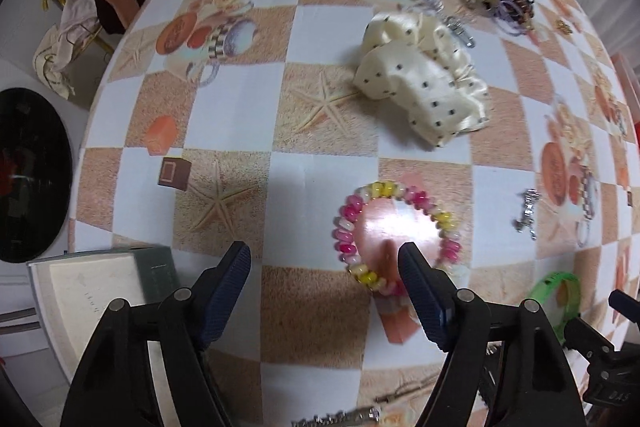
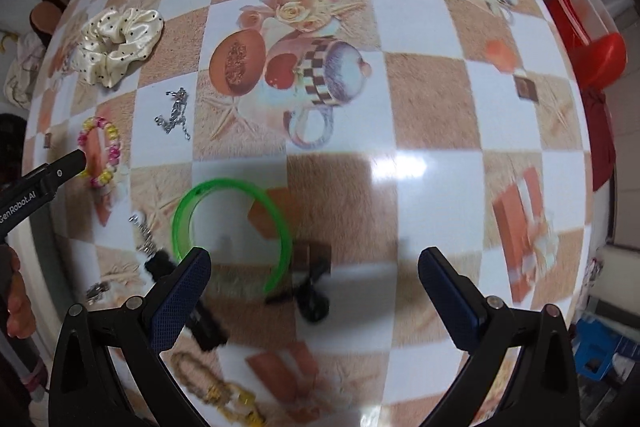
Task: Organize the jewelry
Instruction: 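Grasp the green bangle with the right tool while the left tool grasps the pink-yellow beaded bracelet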
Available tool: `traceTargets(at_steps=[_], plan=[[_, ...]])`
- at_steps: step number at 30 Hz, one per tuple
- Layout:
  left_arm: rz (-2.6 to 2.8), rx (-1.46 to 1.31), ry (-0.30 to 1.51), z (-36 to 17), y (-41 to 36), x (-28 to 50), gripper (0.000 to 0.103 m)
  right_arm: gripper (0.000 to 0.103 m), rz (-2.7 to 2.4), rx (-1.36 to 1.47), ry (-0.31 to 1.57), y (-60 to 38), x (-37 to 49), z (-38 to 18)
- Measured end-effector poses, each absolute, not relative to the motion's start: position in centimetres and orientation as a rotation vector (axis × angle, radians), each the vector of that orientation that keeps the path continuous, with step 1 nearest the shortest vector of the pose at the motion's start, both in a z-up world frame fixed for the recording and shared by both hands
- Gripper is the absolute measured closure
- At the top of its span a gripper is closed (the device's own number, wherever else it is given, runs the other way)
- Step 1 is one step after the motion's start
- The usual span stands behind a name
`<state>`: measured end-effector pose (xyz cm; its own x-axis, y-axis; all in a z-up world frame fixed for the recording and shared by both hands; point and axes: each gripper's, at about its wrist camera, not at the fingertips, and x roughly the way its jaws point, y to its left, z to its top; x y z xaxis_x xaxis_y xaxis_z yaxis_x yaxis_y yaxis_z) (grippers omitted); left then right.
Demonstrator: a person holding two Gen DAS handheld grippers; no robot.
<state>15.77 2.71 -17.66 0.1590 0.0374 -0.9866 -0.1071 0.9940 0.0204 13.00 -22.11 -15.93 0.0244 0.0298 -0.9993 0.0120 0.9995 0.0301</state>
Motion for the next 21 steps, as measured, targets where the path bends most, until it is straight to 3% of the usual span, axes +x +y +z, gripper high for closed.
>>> traceTargets(at_steps=[8, 10, 13, 15, 16, 19, 21], plan=[[0.091, -0.046, 1.377, -18.5, 1.4, 16.5, 0.021, 0.019, 0.020, -0.077, 1.512, -20.6, 14.8, -17.5], [0.077, -0.052, 1.370, -18.4, 0.9, 16.6, 0.029, 0.024, 0.031, -0.096, 1.492, -20.2, 15.0, -17.4], [0.034, -0.048, 1.362, -18.1, -0.2, 16.6, 0.053, 0.040, 0.056, -0.110, 1.472, -19.5, 15.3, -17.0], [0.008, -0.026, 1.360, -17.9, -1.4, 16.7, 0.082, 0.049, 0.073, -0.122, 1.461, -19.4, 15.4, -16.7], [-0.007, -0.023, 1.362, -17.9, -1.7, 16.8, 0.088, 0.059, 0.081, -0.122, 1.458, -19.3, 15.6, -16.6], [-0.035, -0.050, 1.369, -17.8, -2.2, 16.8, 0.088, 0.093, 0.079, -0.112, 1.451, -18.8, 15.9, -16.4], [-0.051, -0.077, 1.363, -17.3, -1.9, 16.4, 0.088, 0.096, 0.081, -0.068, 1.455, -19.1, 16.1, -16.3]])
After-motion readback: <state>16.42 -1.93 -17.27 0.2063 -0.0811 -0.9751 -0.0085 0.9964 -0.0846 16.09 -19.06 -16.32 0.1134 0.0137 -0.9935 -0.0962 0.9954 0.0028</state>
